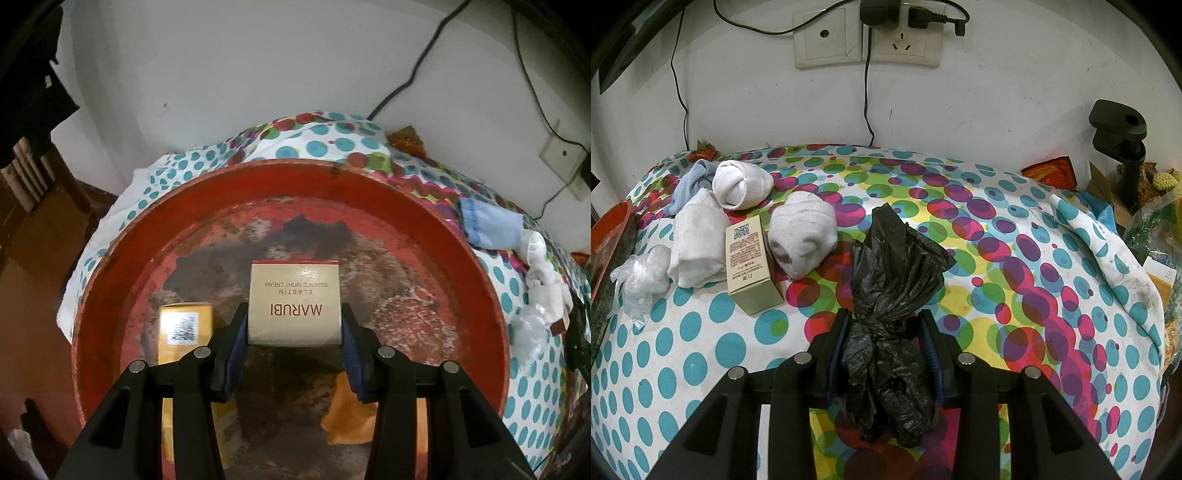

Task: Organize objects
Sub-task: 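Carry the red MARUBI box with the left gripper over the red tray, then lower the MARUBI box onto the tray and open the left gripper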

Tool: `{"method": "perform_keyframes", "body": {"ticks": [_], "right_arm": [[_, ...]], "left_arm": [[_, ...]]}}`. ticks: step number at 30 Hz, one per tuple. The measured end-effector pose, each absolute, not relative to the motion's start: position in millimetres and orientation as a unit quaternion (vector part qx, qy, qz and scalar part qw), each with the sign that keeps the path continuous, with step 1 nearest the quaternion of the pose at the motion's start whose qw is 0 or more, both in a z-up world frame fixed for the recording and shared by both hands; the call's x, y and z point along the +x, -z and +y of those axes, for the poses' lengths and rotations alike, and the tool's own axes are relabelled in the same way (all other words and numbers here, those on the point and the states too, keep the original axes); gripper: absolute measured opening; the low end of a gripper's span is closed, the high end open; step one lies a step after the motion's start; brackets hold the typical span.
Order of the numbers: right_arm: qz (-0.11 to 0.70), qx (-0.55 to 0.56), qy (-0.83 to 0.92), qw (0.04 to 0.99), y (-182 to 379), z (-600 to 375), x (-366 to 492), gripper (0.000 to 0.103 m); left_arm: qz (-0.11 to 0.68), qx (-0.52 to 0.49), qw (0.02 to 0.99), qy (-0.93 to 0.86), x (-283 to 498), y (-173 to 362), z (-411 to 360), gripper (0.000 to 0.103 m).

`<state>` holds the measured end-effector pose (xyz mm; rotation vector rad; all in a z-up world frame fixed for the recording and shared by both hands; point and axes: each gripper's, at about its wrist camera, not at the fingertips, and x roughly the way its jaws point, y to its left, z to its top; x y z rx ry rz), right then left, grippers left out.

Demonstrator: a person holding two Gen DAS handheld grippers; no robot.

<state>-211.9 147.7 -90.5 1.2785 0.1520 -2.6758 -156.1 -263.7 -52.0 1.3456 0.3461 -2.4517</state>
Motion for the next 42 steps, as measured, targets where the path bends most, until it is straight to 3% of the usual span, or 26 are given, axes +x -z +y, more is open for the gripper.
{"method": "perform_keyframes", "body": {"ticks": [28,35,42], "right_arm": [[0.053,0.429,0.898,0.084,90.2,145.5,-210.6,0.038],[0.055,0.429,0.898,0.082,89.8,144.8,-210.4,0.038],[0.064,0.427,0.899,0.077,89.6,148.0,-212.2,0.037]], "left_arm": [[0.116,0.476,0.192,0.851,-145.9,54.7,-299.7,0.043],[0.132,0.47,0.179,0.854,-139.1,47.9,-299.1,0.056],[0.134,0.452,0.177,0.864,-112.2,28.0,-292.0,0.076]]}}
